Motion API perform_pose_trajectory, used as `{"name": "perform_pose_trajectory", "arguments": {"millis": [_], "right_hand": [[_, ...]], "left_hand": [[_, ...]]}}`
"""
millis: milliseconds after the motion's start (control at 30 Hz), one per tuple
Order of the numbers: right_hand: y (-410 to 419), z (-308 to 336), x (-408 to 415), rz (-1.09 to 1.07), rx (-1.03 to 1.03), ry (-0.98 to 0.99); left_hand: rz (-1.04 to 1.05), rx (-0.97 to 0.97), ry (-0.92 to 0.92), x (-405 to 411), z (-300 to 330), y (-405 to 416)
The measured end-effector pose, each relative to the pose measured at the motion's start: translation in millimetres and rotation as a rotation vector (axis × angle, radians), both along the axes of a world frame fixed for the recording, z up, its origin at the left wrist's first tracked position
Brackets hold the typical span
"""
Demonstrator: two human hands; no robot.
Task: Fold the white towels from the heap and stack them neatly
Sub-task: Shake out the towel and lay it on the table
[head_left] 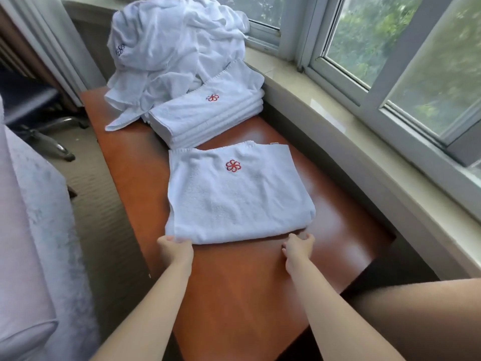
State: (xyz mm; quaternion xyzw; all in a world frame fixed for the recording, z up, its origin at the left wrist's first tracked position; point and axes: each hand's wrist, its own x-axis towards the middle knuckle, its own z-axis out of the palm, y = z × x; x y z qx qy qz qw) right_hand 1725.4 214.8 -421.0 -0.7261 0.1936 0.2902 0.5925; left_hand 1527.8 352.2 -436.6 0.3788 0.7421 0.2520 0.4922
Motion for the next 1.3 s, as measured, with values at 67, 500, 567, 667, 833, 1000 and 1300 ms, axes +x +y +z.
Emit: {"name": "perform_pose_trajectory", "arguments": {"millis": [67,500,567,667,833,1000,1300], "right_hand": [[3.1,-5.1,12.8,-0.001,0.023,-0.028],[26.7,3.3,78.1,0.152,0.275,0.199],[27.5,16.8,84.8,0.179,0.309,0.218],[24.9,37.8,85.3,0.274,0.23,0.112],[-3.4,53.4,61.2,0.269,0.044,-0.001],[-49.4,64.5,42.1,0.087,0.077,0.063],[-49.6,156.4,49.3,-0.203,0.235,-0.12]], "left_hand": [[0.055,0.03,0.056,5.4,0.0,-2.4],[0.274,0.175,0.128,19.2,-3.5,8.5],[0.307,0.248,-0.005,16.6,9.8,13.2],[0.323,0.319,-0.153,5.6,33.0,21.9],[0.31,0.32,-0.226,-31.0,55.5,14.8],[0.376,0.217,-0.273,-73.2,62.9,-5.5],[0.335,0.465,-0.269,-84.5,123.4,-10.5]]}}
